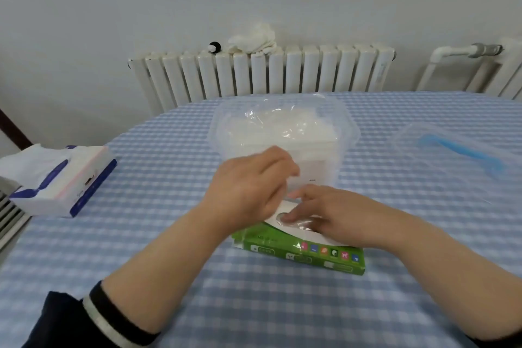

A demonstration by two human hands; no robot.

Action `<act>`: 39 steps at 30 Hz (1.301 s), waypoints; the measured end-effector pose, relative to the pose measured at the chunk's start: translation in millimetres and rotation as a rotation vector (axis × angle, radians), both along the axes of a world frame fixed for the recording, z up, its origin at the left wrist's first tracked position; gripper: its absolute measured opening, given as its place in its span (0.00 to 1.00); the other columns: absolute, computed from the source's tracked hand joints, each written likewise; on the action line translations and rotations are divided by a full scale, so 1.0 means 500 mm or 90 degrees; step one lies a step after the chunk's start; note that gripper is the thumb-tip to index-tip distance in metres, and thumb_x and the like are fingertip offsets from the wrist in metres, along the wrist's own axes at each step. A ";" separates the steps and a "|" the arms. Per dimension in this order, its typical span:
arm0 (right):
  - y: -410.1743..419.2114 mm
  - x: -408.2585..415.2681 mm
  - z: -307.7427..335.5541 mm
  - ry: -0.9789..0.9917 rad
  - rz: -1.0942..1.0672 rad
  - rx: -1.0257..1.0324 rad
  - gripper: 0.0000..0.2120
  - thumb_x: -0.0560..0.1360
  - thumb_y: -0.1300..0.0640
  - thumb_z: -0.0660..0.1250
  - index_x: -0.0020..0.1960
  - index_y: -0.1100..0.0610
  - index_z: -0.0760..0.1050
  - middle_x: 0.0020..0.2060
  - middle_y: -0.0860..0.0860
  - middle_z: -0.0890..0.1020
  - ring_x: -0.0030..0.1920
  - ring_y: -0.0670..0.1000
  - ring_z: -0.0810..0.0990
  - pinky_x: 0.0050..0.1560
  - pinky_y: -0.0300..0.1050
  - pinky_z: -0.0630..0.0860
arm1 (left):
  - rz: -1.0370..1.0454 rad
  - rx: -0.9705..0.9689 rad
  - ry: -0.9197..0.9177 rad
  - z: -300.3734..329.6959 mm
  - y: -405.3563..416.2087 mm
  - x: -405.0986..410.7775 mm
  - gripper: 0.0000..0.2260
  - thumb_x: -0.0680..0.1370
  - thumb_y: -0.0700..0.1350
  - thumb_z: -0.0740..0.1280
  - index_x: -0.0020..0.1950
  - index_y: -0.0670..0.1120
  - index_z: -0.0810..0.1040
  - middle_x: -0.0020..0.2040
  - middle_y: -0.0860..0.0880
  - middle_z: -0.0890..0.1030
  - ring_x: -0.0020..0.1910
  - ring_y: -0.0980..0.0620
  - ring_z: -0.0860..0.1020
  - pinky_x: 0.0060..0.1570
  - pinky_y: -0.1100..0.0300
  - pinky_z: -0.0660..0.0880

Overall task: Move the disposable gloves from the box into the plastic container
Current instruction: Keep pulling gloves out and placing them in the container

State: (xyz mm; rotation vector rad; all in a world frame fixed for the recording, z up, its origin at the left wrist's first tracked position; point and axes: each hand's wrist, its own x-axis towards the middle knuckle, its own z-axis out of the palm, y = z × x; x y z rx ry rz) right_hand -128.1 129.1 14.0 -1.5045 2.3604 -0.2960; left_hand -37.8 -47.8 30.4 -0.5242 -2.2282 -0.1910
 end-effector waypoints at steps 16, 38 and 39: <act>0.003 -0.004 -0.003 -0.081 -0.059 -0.207 0.05 0.77 0.52 0.67 0.43 0.45 0.78 0.52 0.40 0.79 0.54 0.41 0.76 0.56 0.42 0.72 | 0.108 0.133 -0.598 -0.042 0.005 0.013 0.32 0.65 0.59 0.78 0.58 0.57 0.61 0.55 0.60 0.69 0.54 0.59 0.71 0.52 0.61 0.71; 0.032 0.030 0.119 -0.734 -0.363 -0.433 0.16 0.78 0.60 0.59 0.40 0.66 0.81 0.32 0.58 0.83 0.30 0.51 0.82 0.28 0.40 0.76 | -0.142 0.431 -0.473 0.080 0.028 0.031 0.32 0.72 0.52 0.75 0.72 0.62 0.64 0.68 0.64 0.71 0.67 0.62 0.71 0.65 0.61 0.71; 0.031 0.030 0.116 -0.736 -0.365 -0.417 0.19 0.78 0.60 0.58 0.34 0.62 0.82 0.30 0.57 0.82 0.29 0.51 0.81 0.28 0.41 0.76 | -0.136 0.407 -0.429 0.086 0.036 0.027 0.26 0.74 0.50 0.74 0.69 0.61 0.68 0.66 0.64 0.72 0.66 0.62 0.72 0.63 0.64 0.71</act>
